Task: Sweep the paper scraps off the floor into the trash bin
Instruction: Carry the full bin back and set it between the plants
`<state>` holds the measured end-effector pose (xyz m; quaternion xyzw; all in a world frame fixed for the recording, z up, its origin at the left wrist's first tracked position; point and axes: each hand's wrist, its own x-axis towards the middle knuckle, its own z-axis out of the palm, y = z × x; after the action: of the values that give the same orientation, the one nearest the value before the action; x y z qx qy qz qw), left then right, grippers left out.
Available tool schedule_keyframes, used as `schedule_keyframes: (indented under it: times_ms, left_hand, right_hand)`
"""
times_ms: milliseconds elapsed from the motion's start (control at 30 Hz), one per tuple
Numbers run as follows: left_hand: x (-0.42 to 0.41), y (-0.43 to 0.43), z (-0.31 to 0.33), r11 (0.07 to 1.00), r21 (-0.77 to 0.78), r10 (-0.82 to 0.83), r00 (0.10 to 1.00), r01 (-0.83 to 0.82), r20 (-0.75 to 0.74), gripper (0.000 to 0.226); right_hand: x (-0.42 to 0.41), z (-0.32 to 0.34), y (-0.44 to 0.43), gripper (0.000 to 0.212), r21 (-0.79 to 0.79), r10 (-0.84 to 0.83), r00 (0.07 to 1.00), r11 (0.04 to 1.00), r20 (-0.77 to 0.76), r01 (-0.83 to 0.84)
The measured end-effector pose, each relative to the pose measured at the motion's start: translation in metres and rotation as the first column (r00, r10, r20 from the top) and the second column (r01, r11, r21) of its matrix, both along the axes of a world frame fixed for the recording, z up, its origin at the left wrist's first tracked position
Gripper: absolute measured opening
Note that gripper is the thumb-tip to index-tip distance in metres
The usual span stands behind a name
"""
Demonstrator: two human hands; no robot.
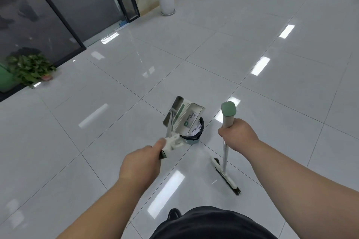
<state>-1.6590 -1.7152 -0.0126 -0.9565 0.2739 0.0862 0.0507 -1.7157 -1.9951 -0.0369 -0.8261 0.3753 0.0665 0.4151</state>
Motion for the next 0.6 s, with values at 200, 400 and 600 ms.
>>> schedule_keyframes:
  times_ms: [200, 400, 600]
  left_hand:
    - [0.007, 0.028, 0.034, 0.953, -0.208, 0.241, 0.968, -0.221, 0.075, 0.037]
    - [0.006, 0.061, 0.057, 0.827, -0.337, 0.481, 0.877, -0.451, 0.007, 0.04]
    - [0.03, 0.103, 0.084, 0.698, -0.406, 0.629, 0.776, -0.589, -0.045, 0.047]
  right_hand:
    - [0.02, 0.022, 0.019, 0.018, -0.152, 0.209, 0.977, 0.965, -0.045, -0.213]
    - [0.044, 0.037, 0.041, 0.013, -0.23, 0.309, 0.949, 0.921, -0.064, -0.315]
    - [0.076, 0.074, 0.083, 0.021, -0.322, 0.404, 0.914, 0.871, 0.035, -0.372]
